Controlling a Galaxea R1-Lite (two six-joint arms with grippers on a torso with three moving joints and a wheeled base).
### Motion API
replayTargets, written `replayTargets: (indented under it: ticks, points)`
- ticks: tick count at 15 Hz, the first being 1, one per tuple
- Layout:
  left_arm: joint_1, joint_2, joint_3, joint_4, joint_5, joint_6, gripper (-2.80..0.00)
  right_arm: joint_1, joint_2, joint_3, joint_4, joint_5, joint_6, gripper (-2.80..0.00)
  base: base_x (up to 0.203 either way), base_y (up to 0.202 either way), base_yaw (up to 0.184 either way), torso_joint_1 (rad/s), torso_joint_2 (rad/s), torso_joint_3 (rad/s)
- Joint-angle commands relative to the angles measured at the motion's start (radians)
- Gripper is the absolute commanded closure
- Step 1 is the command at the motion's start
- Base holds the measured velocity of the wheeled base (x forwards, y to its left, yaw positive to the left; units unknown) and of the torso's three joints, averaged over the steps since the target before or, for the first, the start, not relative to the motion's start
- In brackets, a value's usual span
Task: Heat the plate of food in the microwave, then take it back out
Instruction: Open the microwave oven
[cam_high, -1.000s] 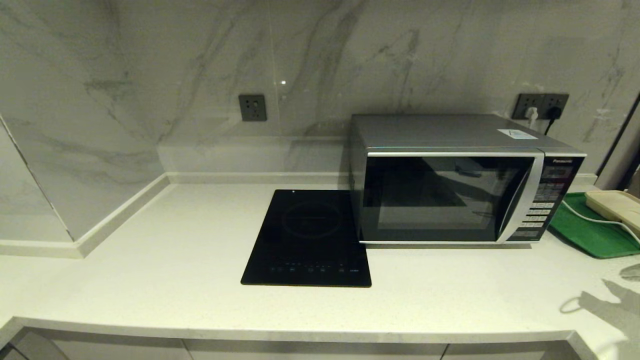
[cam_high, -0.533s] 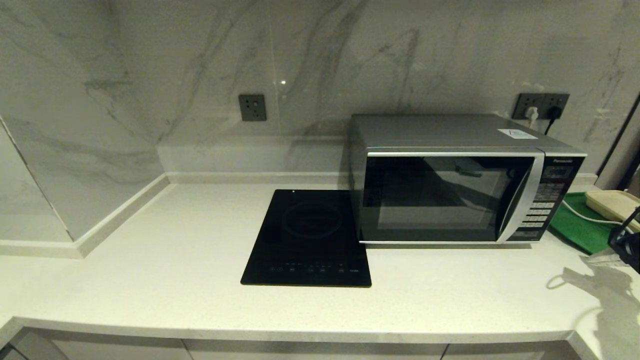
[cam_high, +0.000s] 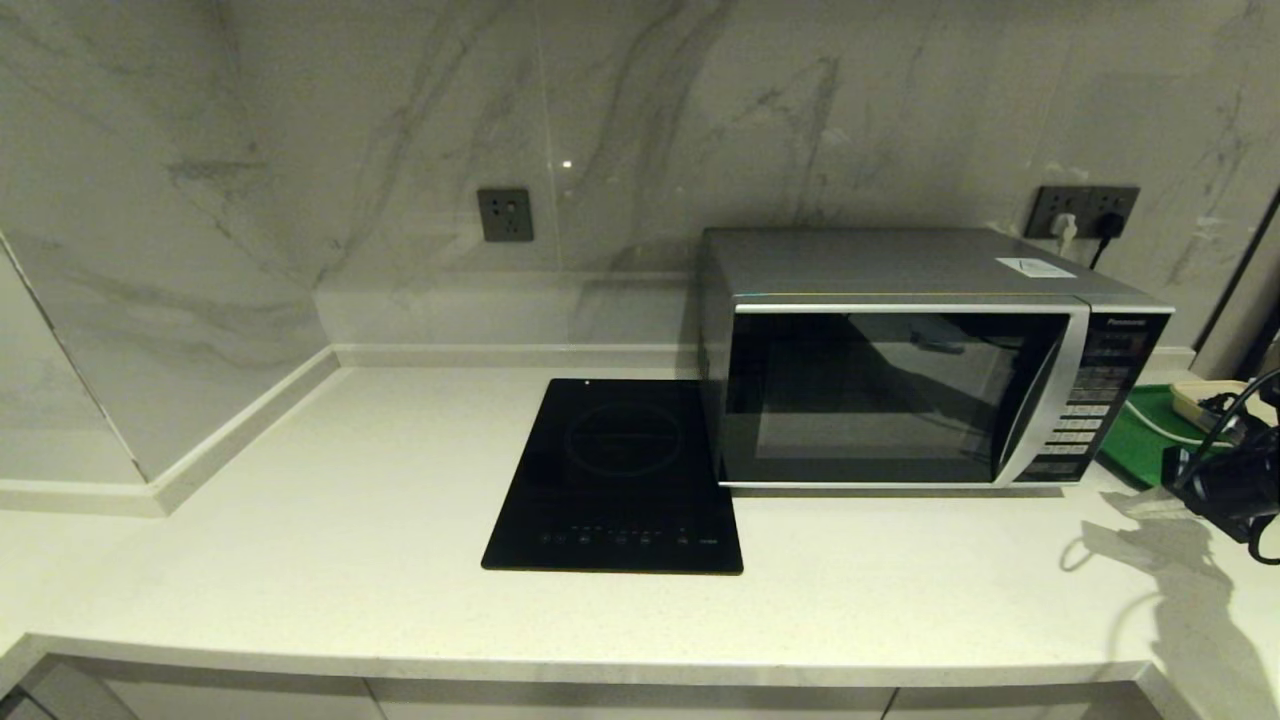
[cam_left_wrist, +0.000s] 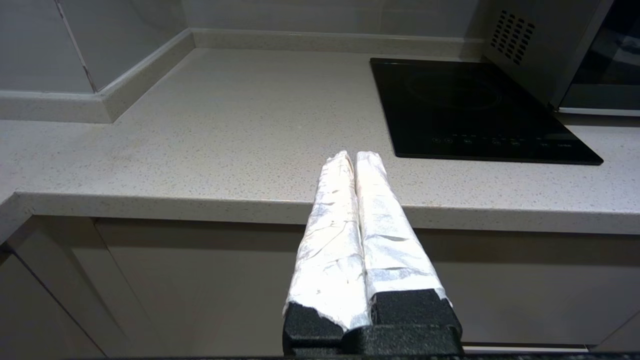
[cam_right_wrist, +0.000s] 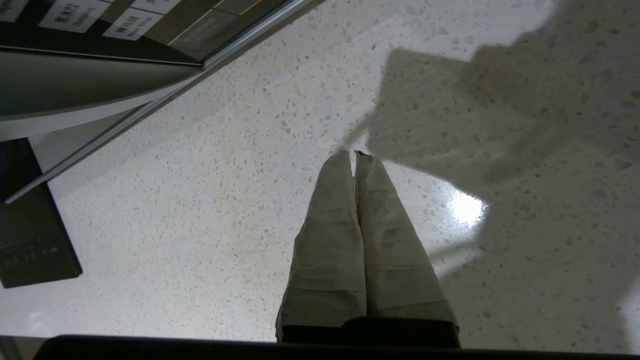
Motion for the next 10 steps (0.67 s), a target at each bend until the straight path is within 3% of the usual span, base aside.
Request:
replayTargets:
  ticks: [1,4,10]
  points:
    - [0.000,0.000,0.000,0.000,0.000,-0.001,0.00,0.004,-0.021,0.024,0.001,0.012,-0.004,0.00,0.000,0.000,0.000,0.000,0.00,0.000]
    - [0.000,0.000,0.000,0.000,0.000,-0.001,0.00,0.004,-0.010,0.029,0.000,0.015,-0.047,0.00,0.000,0.000,0.000,0.000,0.00,0.000]
    - [0.000,0.000,0.000,0.000,0.000,-0.001,0.00,0.064,0.026,0.027,-0.050,0.039,-0.049,0.00,0.000,0.000,0.000,0.000,0.00,0.000]
